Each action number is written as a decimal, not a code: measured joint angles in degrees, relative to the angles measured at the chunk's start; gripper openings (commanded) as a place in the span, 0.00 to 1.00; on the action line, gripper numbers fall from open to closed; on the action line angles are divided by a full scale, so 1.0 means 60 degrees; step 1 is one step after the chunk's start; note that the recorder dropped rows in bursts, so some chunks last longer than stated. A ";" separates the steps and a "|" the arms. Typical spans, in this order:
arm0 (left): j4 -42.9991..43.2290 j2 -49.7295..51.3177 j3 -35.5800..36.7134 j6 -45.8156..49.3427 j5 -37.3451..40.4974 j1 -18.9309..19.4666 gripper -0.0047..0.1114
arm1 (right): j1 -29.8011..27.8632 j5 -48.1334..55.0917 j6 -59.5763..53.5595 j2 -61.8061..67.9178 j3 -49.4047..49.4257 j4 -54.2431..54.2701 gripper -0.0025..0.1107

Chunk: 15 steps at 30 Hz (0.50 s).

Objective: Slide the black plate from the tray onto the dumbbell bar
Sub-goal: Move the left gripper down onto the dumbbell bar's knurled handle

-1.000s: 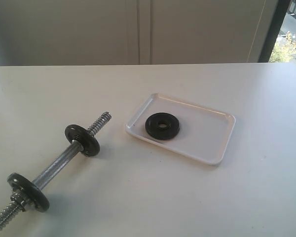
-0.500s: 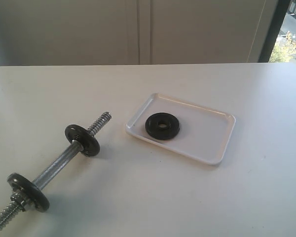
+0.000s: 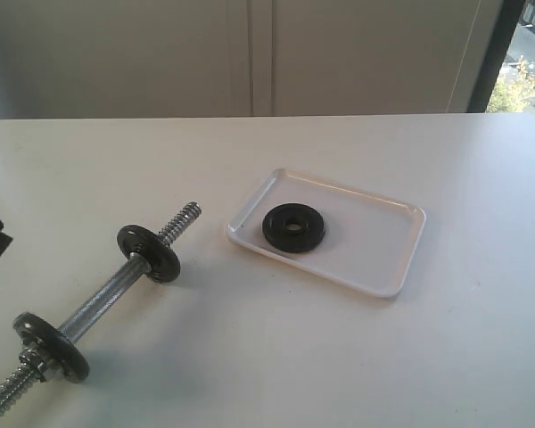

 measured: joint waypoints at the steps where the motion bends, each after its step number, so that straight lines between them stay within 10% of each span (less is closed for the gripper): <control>1: -0.0205 0.0436 -0.0129 0.0155 -0.0148 0.0000 0.04 | 0.0000 -0.0020 0.0000 0.0000 0.0000 0.0000 0.02; 15: -0.3344 0.3355 -0.0231 0.2596 -0.2640 -0.0008 0.04 | 0.0000 -0.0074 0.0014 0.0000 0.0000 0.0000 0.02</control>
